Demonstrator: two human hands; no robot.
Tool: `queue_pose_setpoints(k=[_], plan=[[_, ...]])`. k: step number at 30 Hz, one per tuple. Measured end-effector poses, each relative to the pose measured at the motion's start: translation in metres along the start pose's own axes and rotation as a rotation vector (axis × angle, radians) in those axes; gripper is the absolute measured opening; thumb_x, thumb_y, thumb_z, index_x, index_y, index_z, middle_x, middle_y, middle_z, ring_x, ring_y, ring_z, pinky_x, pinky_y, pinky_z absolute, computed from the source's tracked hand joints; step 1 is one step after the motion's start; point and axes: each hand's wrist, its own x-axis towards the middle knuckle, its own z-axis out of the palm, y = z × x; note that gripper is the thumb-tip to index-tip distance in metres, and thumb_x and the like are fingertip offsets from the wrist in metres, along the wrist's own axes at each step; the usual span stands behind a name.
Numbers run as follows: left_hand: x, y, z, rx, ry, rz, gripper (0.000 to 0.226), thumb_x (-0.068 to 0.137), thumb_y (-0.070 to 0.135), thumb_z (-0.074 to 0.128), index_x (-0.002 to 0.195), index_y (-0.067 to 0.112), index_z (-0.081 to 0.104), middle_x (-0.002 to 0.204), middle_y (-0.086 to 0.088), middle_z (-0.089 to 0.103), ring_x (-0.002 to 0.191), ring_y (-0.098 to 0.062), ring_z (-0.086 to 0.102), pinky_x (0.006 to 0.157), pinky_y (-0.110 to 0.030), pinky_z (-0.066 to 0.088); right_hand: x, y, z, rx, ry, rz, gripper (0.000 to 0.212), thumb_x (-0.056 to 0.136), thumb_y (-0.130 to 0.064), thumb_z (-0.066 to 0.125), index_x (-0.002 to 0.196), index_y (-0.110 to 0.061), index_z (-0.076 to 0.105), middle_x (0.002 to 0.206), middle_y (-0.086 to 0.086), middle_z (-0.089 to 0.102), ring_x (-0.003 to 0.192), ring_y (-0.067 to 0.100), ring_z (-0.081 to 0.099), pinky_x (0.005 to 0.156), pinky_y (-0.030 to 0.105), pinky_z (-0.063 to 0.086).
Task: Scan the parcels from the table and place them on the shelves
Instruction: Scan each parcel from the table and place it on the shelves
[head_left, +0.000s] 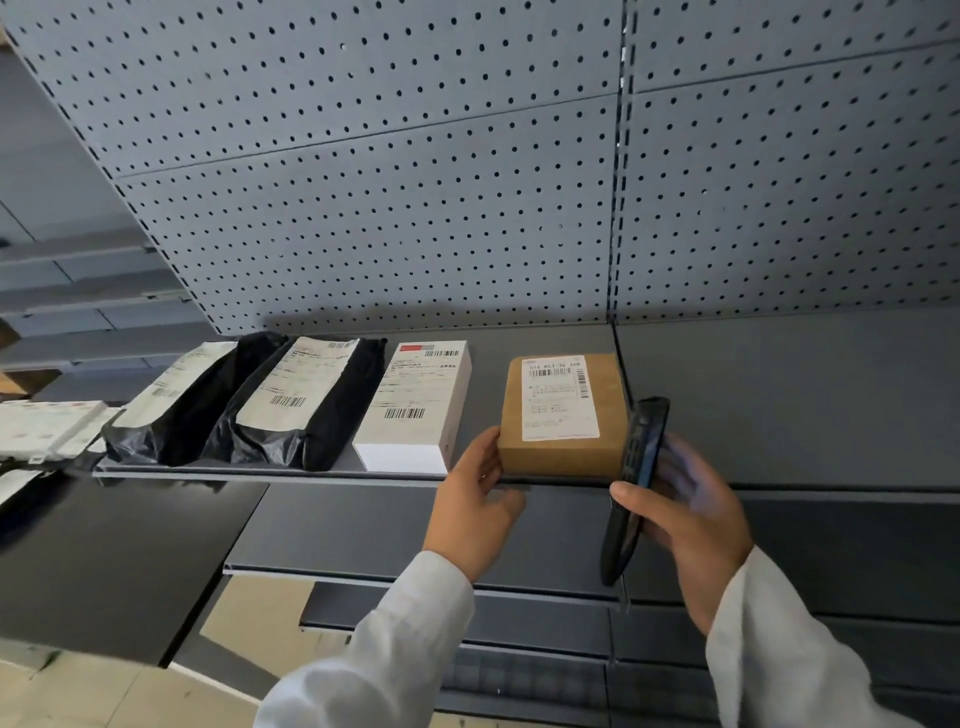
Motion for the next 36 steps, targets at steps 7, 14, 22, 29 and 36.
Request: queue_pose_setpoints(k=[7,14,22,29,36], plan=[[0.0,-0.005,-0.003,-0.004,-0.012,0.02,0.072,0.078,-0.012,0.057,0.141,0.021,0.048,0.132,0.009,0.062,0.119,0.001,0.057,0.098,-0.011,0.045,-0.005,-0.003,0.003,-0.011,0.037,-0.026,0.062,0.062,-0.011,0.085,0.114,-0.035,0.064,0.119,-0.004,0.07,0.117,0.021,0.063,0.105,0.056,0.048],[-0.022,0.003,-0.018,-0.135,0.059,0.025,0.067,0.084,-0.011,0.059,0.141,0.024,0.047,0.136,0.003,0.058,0.124,-0.001,0.055,0.1,-0.013,0.045,-0.024,-0.026,0.012,-0.11,0.031,-0.108,0.067,0.063,-0.02,0.085,0.124,-0.035,0.06,0.122,-0.009,0.07,0.118,0.013,0.062,0.106,0.05,0.048],[-0.085,-0.011,-0.063,-0.408,0.226,-0.017,0.051,0.088,-0.02,0.054,0.128,0.013,0.058,0.12,-0.004,0.07,0.114,-0.017,0.066,0.099,-0.03,0.052,-0.053,-0.04,0.071,-0.207,-0.213,-0.132,0.073,0.045,-0.033,0.084,0.116,-0.037,0.063,0.109,-0.019,0.073,0.104,0.001,0.066,0.093,0.032,0.047],[-0.145,-0.062,-0.133,-0.511,0.559,-0.17,0.048,0.082,-0.018,0.063,0.122,0.008,0.062,0.109,-0.012,0.073,0.1,-0.025,0.069,0.082,-0.028,0.057,-0.073,0.023,0.159,-0.235,-0.479,0.091,0.066,0.05,-0.014,0.082,0.113,-0.025,0.068,0.103,-0.006,0.076,0.098,0.007,0.07,0.074,0.02,0.055],[-0.201,-0.099,-0.235,-0.552,0.834,-0.217,0.047,0.067,0.008,0.063,0.113,0.009,0.065,0.102,-0.007,0.075,0.091,-0.02,0.071,0.077,-0.03,0.059,-0.115,0.072,0.289,-0.326,-0.754,0.126,0.062,0.047,-0.036,0.085,0.107,-0.042,0.071,0.1,-0.006,0.076,0.1,0.012,0.07,0.085,0.03,0.05]])
